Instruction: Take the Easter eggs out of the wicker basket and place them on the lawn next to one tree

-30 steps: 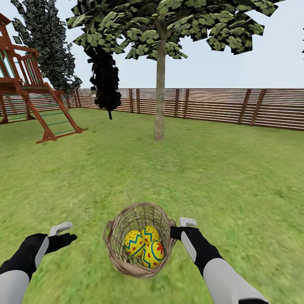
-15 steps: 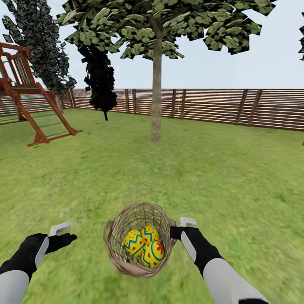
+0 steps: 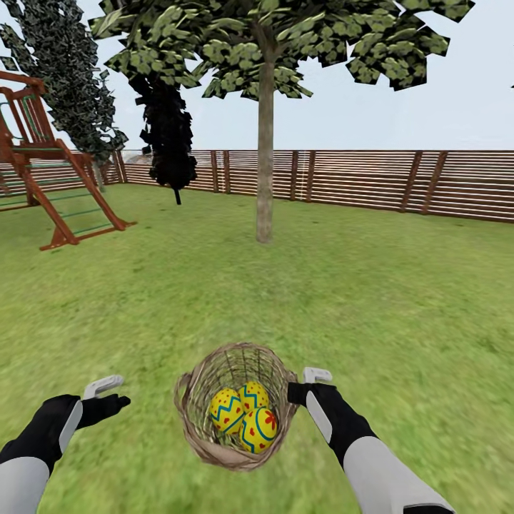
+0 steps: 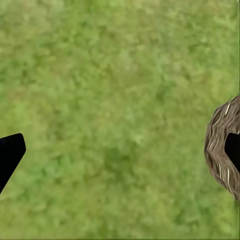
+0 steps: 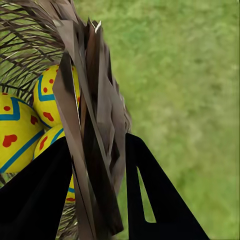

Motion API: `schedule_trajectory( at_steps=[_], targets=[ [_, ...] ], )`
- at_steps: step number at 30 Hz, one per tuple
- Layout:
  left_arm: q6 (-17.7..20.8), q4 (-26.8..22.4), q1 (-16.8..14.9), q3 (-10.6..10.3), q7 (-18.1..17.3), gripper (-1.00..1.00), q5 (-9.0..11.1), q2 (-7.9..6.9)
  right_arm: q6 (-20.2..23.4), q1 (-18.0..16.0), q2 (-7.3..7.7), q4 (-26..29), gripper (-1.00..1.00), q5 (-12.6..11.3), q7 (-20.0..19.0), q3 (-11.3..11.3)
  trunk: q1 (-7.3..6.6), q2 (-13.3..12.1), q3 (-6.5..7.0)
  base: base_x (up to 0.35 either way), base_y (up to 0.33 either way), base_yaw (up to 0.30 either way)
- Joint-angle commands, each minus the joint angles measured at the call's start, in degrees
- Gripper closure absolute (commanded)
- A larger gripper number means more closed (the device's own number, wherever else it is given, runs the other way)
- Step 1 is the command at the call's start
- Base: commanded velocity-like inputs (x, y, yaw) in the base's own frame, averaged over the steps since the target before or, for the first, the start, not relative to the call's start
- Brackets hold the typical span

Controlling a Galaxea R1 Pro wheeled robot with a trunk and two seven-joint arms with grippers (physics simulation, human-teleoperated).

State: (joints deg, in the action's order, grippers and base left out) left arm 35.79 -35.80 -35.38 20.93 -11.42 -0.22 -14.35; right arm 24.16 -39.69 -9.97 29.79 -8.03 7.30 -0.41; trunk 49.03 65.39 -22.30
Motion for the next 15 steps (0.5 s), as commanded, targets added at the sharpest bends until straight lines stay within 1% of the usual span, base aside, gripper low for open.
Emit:
schedule_trajectory(
  at_steps=[1,15],
  targets=[
    [0.34,-0.06,-0.04,0.23,-0.27,-1.0,-0.04,0.03,0.19,-0.04,-0.03,0.11,1.0,-0.84,0.4,-0.08,0.04,0.04,-0.06,0.326,0.0,0.0],
    [0.34,-0.06,-0.04,0.2,-0.27,-1.0,-0.04,0.03,0.11,-0.04,-0.03,0.13,1.0,-0.84,0.35,-0.04,0.04,0.04,-0.06,0.326,0.0,0.0]
  ],
)
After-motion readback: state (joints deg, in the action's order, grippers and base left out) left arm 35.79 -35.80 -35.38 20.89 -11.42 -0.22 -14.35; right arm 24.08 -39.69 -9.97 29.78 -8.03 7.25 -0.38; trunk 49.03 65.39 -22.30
